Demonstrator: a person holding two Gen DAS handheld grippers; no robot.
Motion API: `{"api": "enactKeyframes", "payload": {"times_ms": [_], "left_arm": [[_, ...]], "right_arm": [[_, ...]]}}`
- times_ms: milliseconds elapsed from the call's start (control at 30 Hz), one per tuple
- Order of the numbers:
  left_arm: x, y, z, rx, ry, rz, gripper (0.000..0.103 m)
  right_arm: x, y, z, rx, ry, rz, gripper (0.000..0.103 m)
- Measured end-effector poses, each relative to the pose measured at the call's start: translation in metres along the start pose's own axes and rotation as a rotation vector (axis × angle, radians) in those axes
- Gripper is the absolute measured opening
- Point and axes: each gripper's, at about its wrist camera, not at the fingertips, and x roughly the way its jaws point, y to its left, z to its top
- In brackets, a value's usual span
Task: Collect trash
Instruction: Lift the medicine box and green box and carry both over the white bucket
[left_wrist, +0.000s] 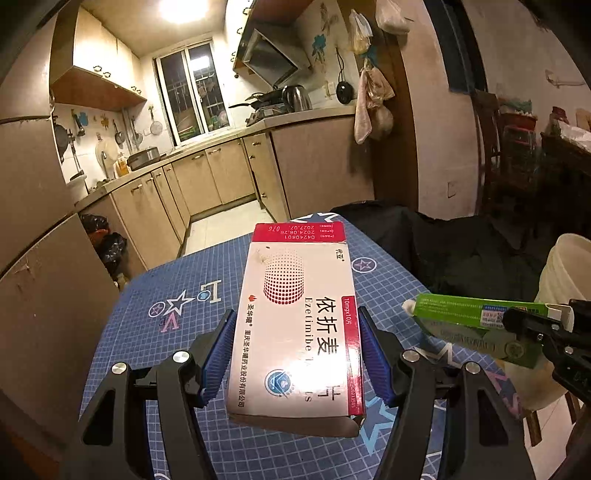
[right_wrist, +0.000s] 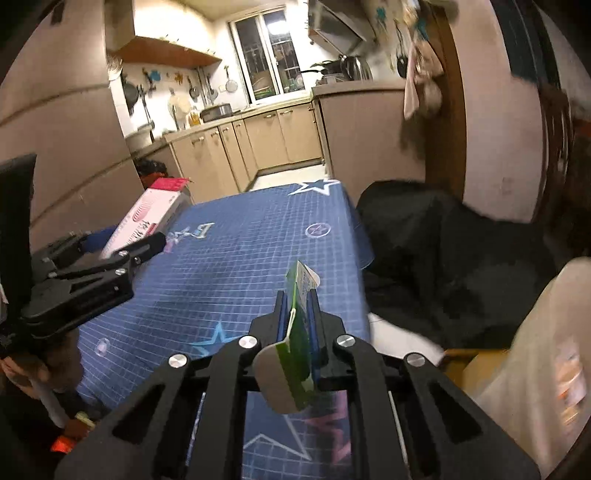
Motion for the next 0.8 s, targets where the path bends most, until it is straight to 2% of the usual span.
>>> {"api": "enactKeyframes", "payload": {"times_ms": [267, 567, 800], "left_arm": [[-0.001, -0.014, 0.008, 0.015, -0.015, -0.030, 0.065], [-0.015, -0.060, 0.035, 0.064, -0.073, -0.097, 0.065], [-0.031, -0.115, 0.053, 0.125, -0.121, -0.180, 0.065]], "right_arm": [[-0.048, -0.016, 0.005, 0.025, -0.113, -0.046, 0.009], [-0.136, -0.046, 0.004, 0.019, -0.273, -0.235, 0.009], [-0.172, -0.077, 0.002, 0.035, -0.314, -0.365, 0.009]]}}
